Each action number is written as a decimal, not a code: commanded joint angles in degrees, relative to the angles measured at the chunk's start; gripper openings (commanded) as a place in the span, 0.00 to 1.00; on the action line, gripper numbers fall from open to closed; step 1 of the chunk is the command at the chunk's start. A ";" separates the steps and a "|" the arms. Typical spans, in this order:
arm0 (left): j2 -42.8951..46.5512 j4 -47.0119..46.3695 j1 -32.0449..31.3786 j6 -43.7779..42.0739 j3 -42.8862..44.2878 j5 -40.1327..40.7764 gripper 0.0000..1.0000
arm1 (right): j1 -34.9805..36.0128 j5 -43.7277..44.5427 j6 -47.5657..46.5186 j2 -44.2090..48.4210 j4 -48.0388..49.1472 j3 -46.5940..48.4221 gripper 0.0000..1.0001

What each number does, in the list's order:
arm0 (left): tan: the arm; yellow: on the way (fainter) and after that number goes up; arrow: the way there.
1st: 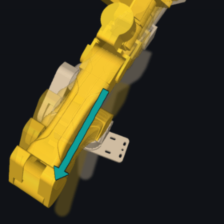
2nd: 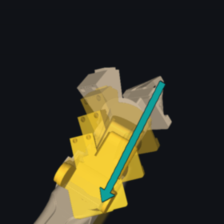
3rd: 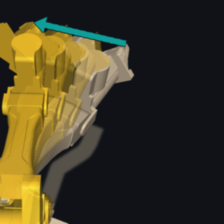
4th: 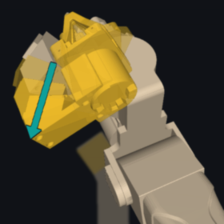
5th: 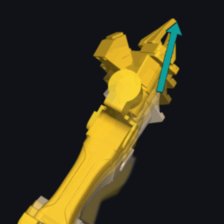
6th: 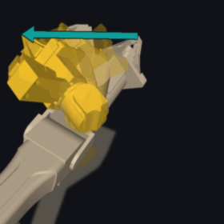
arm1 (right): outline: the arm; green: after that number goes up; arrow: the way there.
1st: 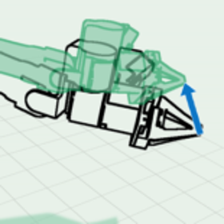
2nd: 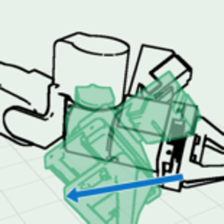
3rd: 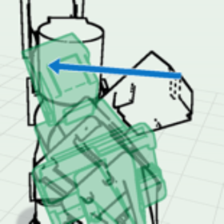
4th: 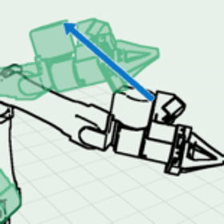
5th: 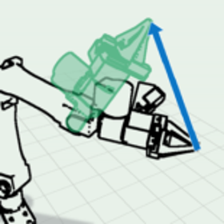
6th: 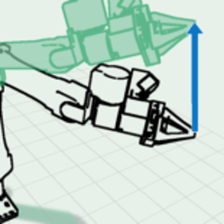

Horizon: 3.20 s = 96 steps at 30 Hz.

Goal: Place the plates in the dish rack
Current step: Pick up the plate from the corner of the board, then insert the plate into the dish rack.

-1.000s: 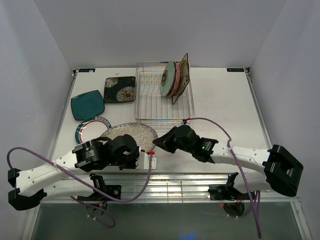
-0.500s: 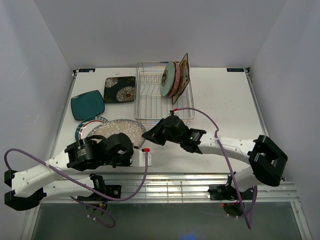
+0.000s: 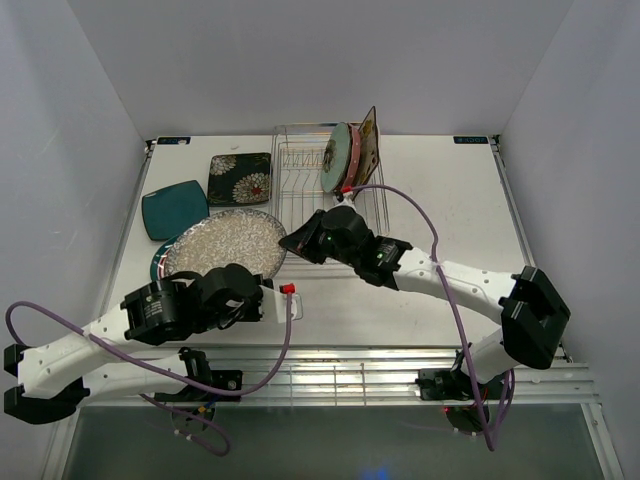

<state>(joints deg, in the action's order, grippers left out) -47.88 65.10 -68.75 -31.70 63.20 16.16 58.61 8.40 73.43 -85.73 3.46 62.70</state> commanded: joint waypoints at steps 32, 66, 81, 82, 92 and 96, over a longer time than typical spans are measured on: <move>-19.00 -72.47 -0.16 -32.72 -13.54 17.94 0.00 | -9.83 0.38 -22.35 11.47 -1.09 12.09 0.08; -32.10 -97.88 5.29 -38.78 -19.69 14.51 0.44 | -13.87 5.22 -28.43 11.99 -7.42 16.93 0.08; -35.26 -102.54 7.23 -38.61 -18.47 13.63 0.07 | -14.31 4.96 -29.66 9.98 -8.21 20.53 0.08; -35.53 -102.63 7.31 -38.70 -18.12 13.54 0.07 | -14.31 4.96 -29.83 9.80 -8.47 20.97 0.08; -38.95 -103.33 9.16 -37.91 -13.90 10.39 0.02 | -14.31 9.96 -35.28 9.36 -8.83 23.87 0.08; -41.41 -103.68 10.21 -34.23 -10.82 7.92 0.00 | -14.31 12.51 -38.44 8.30 -9.44 25.81 0.08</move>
<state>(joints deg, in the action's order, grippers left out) -87.05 -40.95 -60.14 -62.89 47.99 31.27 40.99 28.58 35.18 -79.46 -15.31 82.06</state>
